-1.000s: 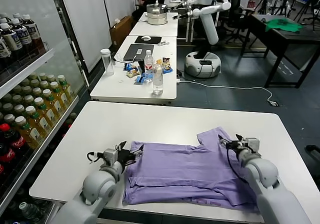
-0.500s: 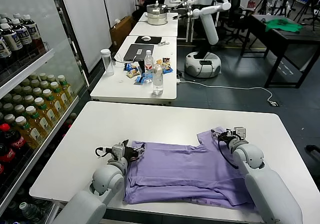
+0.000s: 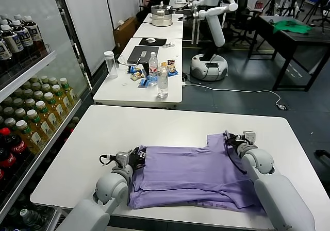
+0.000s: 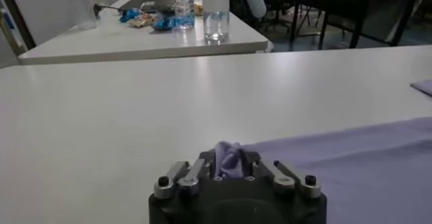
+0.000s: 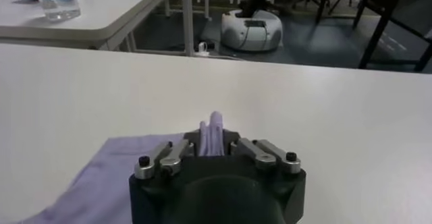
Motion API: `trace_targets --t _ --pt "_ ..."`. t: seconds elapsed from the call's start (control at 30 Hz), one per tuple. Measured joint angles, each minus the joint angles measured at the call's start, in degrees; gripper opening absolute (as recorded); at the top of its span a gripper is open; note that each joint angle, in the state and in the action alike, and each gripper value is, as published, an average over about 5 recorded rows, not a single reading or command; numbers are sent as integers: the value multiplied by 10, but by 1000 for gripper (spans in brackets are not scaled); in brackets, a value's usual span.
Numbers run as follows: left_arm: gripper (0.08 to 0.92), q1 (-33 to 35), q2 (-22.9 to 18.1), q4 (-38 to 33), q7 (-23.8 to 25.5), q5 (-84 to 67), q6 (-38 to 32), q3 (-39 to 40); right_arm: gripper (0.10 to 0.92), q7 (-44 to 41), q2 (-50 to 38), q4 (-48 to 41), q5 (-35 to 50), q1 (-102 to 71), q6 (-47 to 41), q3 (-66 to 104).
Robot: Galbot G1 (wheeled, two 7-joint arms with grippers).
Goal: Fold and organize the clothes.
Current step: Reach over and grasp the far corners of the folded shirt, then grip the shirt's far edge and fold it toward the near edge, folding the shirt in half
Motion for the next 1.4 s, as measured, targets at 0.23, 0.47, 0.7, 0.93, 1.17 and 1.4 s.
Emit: trace_targets --t 0.23,0.47,0.7,0.93,1.17,1.4 --pt "94 20 12 -28 8 -32 -20 -14 113 2 -14 63 13 -36 -2 29" --pt "92 49 27 -79 13 -62 -32 -31 113 2 -33 164 21 -109 -2 88" --pt "92 87 42 -136 14 -91 -31 -51 113 -1 -38 270 23 -213 -1 164" --pt "92 119 60 -174 14 -123 -26 -72 113 -6 -34 338 20 -310 -1 234" --pt "92 145 72 -189 22 -131 -18 -76 113 -13 -23 361 2 -369 -1 273" --pt "92 148 74 -185 26 -120 -3 -73 113 -12 -12 351 -19 -382 -1 275"
